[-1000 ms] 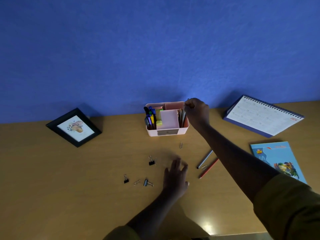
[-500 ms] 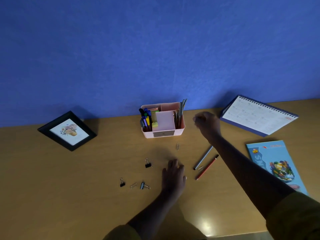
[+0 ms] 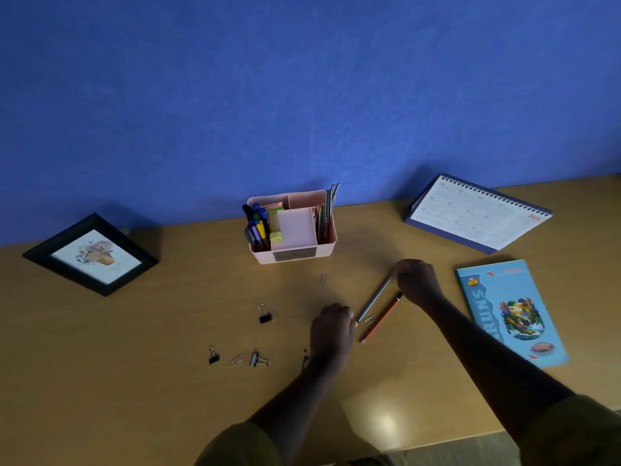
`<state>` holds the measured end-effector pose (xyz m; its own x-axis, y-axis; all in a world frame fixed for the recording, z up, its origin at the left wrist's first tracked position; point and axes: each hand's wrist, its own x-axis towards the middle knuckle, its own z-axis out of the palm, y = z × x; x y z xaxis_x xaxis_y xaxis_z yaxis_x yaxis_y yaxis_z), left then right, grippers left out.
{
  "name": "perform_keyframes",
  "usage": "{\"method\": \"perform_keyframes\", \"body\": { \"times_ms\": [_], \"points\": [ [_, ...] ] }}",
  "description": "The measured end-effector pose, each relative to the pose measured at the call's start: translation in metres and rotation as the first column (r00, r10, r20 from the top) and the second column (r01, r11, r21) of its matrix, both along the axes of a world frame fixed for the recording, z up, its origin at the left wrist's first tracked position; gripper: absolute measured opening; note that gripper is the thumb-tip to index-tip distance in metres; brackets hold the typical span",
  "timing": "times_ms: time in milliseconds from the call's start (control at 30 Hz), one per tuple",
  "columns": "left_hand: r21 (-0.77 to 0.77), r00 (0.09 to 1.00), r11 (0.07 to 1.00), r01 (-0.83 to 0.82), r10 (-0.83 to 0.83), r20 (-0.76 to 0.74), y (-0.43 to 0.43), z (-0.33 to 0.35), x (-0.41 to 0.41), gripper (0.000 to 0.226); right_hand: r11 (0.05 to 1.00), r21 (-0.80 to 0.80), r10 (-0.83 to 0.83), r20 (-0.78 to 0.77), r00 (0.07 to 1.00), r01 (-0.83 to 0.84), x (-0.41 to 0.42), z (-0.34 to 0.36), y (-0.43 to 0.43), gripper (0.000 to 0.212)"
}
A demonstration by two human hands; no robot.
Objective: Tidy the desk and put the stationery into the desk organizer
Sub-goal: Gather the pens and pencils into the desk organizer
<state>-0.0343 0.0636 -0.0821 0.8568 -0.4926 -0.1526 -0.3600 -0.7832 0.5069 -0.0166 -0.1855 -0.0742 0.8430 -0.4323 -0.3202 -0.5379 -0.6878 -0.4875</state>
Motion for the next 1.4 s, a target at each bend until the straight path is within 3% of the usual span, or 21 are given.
{"method": "perform_keyframes", "body": {
  "times_ms": [300, 500, 633, 867, 1100, 1233, 1400],
  "points": [
    [0.044, 1.000, 0.999, -0.013, 0.014, -0.017, -0.007, -0.004, 0.000, 0.006, 0.999, -0.040, 0.012, -0.013, 1.000, -0.012, 0.002, -0.009, -0.001, 0.023],
    [0.058, 1.000, 0.998, -0.015, 0.017, -0.019, -0.008, -0.009, 0.001, 0.004, 0.964, 0.142, -0.226, -0.007, 0.974, 0.225, 0.004, 0.008, 0.003, 0.017],
    [0.046, 1.000, 0.999, -0.029, 0.029, -0.011, -0.007, -0.009, 0.002, 0.004, 0.864, 0.368, -0.372, 0.005, 0.928, 0.344, 0.007, 0.028, 0.010, 0.011],
    [-0.020, 0.993, 0.994, -0.110, 0.109, -0.041, 0.001, -0.010, 0.004, 0.002, 0.875, 0.428, -0.331, 0.191, 0.924, 0.225, 0.031, 0.072, 0.022, 0.007],
    [-0.046, 0.994, 0.995, -0.087, 0.084, -0.071, 0.007, -0.010, 0.003, 0.006, 0.885, 0.452, -0.342, 0.465, 0.817, 0.113, 0.086, 0.145, 0.038, 0.009],
    [-0.048, 0.994, 0.997, -0.067, 0.063, -0.087, 0.007, -0.007, -0.001, 0.009, 0.938, 0.345, -0.239, 0.588, 0.772, 0.028, 0.117, 0.164, 0.052, 0.009],
    [-0.066, 0.995, 0.997, -0.041, 0.035, -0.088, 0.009, -0.002, -0.010, 0.012, 0.985, 0.159, -0.041, 0.606, 0.795, -0.070, 0.145, 0.149, 0.077, 0.010]
  ]
}}
